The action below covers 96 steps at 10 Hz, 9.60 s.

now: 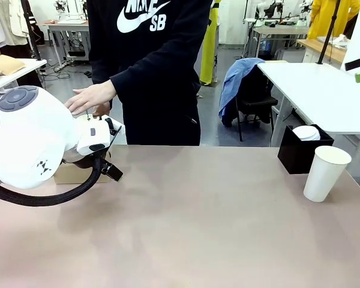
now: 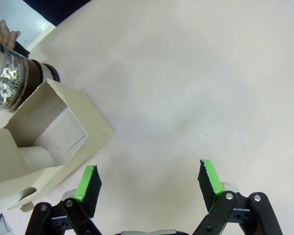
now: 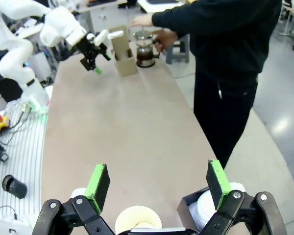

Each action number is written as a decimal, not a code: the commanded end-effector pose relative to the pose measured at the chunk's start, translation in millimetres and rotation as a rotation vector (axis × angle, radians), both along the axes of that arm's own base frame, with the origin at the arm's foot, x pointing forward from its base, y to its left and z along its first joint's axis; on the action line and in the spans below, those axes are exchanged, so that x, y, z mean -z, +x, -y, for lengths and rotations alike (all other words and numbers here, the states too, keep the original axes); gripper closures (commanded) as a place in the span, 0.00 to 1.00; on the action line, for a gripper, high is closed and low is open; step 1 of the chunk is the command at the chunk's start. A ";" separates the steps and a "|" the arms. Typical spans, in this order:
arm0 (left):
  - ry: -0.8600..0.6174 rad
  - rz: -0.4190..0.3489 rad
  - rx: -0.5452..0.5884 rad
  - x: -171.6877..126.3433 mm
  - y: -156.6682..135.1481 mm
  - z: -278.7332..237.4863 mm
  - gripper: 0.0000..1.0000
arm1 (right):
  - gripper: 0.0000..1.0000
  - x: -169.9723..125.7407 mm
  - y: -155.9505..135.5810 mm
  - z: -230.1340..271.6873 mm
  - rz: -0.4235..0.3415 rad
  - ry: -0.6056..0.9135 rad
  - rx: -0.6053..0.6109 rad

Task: Pour a drink into a cup and package it in a carrier.
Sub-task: Pick up the 600 ml Paper Cup and place it in the middle top area of the table, then when a person places the Paper Cup Lid on the 600 ml Paper Cup , lift the 600 ml Paper Cup.

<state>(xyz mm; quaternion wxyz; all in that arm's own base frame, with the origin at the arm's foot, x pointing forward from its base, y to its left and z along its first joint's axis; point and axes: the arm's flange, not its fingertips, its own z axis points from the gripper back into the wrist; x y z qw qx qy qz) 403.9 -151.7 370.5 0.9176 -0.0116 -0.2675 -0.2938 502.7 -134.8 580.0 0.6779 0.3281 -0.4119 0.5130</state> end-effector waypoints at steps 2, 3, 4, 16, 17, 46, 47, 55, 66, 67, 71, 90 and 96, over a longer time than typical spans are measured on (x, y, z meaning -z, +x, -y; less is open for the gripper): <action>0.000 0.000 0.001 0.1 -0.1 -0.1 0.00 | 0.00 24.6 1.1 26.2 0.013 0.128 0.092; 0.000 0.000 0.001 0.1 -0.1 -0.1 0.00 | 0.00 55.6 -9.2 60.3 0.041 0.220 0.109; 0.000 0.000 0.001 0.1 -0.1 -0.1 0.00 | 0.00 93.0 -29.9 91.7 0.091 0.307 0.110; 0.000 0.000 0.001 0.1 -0.1 -0.1 0.00 | 0.00 338.0 -70.3 78.8 0.122 0.474 0.120; 0.000 0.000 0.001 0.1 -0.1 -0.1 0.00 | 0.00 340.7 -68.2 71.6 0.107 0.477 0.112; 0.000 0.000 0.001 0.1 -0.1 -0.1 0.00 | 0.19 201.7 -35.3 -173.6 0.121 0.532 0.115; 0.000 0.000 0.001 0.1 -0.1 -0.1 0.00 | 0.19 202.8 -10.9 -205.4 0.144 0.558 0.121; 0.000 0.000 0.001 0.1 -0.1 -0.1 0.00 | 0.19 295.9 93.4 -327.9 0.210 0.497 0.216; 0.000 0.000 0.001 0.1 -0.1 -0.1 0.00 | 0.19 304.1 90.0 -324.4 0.170 0.504 0.188; 0.000 0.000 0.001 0.1 -0.1 -0.1 0.00 | 0.19 304.1 90.0 -324.4 0.170 0.504 0.188; 0.000 0.000 0.001 0.1 -0.1 -0.1 0.00 | 0.19 304.1 90.0 -324.4 0.170 0.504 0.188; 0.000 0.000 0.001 0.1 -0.1 -0.1 0.00 | 0.19 304.1 90.0 -324.4 0.170 0.504 0.188; 0.000 0.000 0.001 0.1 -0.1 -0.1 0.00 | 0.19 304.1 90.0 -324.4 0.170 0.504 0.188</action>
